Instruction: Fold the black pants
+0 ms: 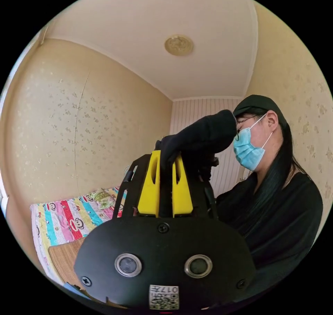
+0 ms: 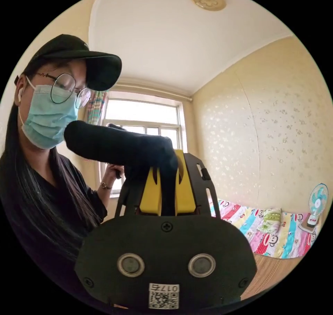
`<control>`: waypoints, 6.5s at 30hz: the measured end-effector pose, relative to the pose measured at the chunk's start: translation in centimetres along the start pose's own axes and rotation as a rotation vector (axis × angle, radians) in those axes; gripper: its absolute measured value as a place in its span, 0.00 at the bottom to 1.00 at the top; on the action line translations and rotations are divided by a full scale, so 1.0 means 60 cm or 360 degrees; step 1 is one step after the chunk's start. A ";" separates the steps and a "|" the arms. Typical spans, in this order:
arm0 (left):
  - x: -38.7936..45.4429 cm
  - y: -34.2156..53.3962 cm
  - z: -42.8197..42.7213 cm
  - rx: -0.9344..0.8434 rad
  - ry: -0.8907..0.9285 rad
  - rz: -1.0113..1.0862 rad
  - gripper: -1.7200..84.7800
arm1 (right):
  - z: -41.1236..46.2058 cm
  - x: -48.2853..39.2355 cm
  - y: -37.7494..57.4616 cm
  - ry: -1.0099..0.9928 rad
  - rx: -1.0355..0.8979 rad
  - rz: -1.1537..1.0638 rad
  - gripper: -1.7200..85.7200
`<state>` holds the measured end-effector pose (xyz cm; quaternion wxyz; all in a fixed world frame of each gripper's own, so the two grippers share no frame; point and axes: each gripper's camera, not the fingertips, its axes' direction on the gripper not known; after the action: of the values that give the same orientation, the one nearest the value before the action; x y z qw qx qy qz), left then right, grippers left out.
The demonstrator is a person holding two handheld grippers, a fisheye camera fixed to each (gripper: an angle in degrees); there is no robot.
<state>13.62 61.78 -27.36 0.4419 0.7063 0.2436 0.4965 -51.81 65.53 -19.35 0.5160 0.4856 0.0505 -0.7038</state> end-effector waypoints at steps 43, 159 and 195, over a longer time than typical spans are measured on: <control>-0.819 1.176 0.273 -0.2302 0.0941 -0.2428 0.07 | 0.116 0.539 1.117 0.0972 -0.1540 0.2248 0.17; -0.667 1.026 -0.187 -0.0993 0.1046 -0.2327 0.06 | 0.187 0.519 1.522 -0.0600 0.0064 0.2436 0.10; -0.738 1.015 -0.058 -0.1328 0.0155 -0.2098 0.13 | 0.381 0.770 1.404 0.0512 -0.1128 0.1675 0.05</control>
<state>-12.51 -1.43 4.26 0.8635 0.1686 0.4252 0.2125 -0.74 -17.77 -5.13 0.9064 0.3450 0.1116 -0.2165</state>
